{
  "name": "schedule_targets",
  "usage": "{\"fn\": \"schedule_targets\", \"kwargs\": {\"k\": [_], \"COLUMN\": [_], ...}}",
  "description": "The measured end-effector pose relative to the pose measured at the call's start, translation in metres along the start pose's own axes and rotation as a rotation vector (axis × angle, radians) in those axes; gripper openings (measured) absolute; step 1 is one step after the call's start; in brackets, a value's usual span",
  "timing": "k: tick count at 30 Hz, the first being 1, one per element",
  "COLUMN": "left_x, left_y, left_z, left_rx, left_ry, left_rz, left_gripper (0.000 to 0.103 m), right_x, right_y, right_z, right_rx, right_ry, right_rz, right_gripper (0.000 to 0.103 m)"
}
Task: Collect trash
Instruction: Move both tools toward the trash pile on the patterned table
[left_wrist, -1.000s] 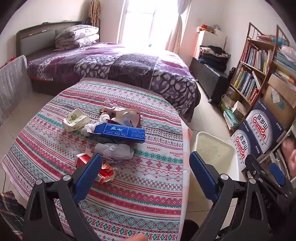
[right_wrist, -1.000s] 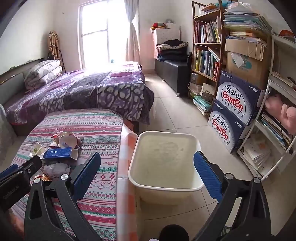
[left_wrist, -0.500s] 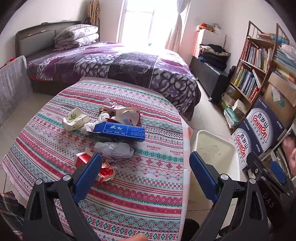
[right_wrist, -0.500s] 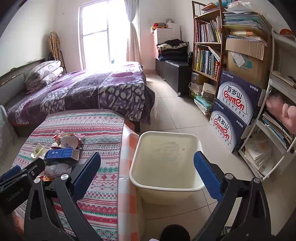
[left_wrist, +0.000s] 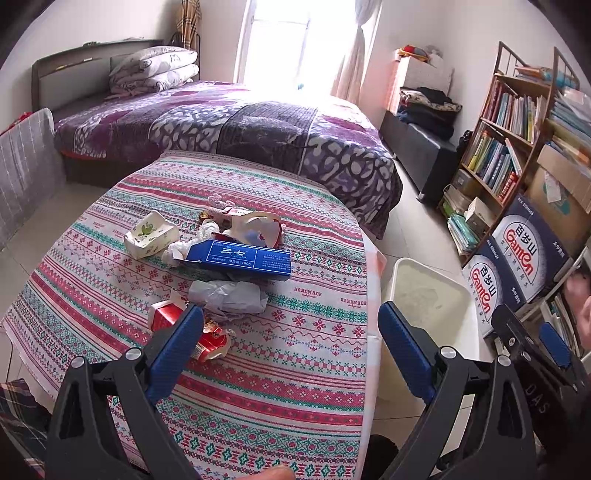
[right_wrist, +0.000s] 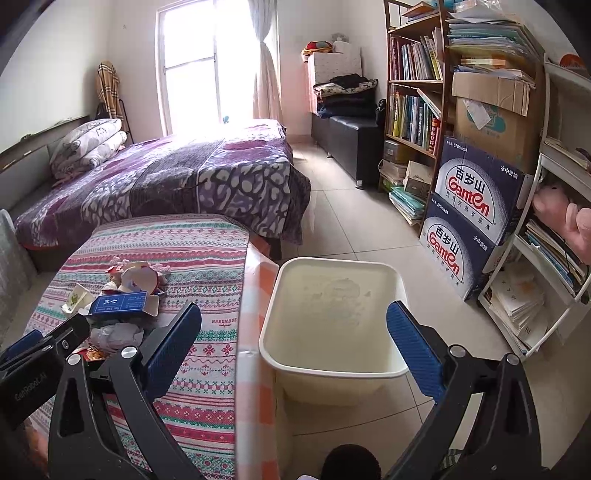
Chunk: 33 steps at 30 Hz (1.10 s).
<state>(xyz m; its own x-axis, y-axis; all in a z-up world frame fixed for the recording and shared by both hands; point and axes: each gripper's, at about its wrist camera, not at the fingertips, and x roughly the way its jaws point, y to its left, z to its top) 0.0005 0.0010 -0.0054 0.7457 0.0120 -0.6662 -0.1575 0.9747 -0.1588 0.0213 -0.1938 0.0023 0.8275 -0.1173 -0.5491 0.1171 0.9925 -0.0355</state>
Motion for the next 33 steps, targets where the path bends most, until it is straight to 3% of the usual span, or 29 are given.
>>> {"fn": "schedule_targets", "kwargs": {"k": [25,29,33], "left_x": [0.005,0.008,0.020], "left_y": [0.002,0.006,0.017], "left_z": [-0.001,0.001,0.013], "left_rx": [-0.026,-0.044,-0.051], "left_ry": [0.048,0.073,0.120], "left_rz": [-0.005,-0.005,0.033], "left_gripper": [0.092,0.092,0.092], "right_x": [0.004,0.004,0.021], "right_y": [0.004,0.002,0.004], "right_z": [-0.005,-0.004,-0.011], "right_rx": [-0.032,0.019,0.061], "right_ry": [0.012,-0.011,0.086], "right_rz": [-0.021,0.012,0.045], "right_gripper": [0.096,0.096,0.096]}}
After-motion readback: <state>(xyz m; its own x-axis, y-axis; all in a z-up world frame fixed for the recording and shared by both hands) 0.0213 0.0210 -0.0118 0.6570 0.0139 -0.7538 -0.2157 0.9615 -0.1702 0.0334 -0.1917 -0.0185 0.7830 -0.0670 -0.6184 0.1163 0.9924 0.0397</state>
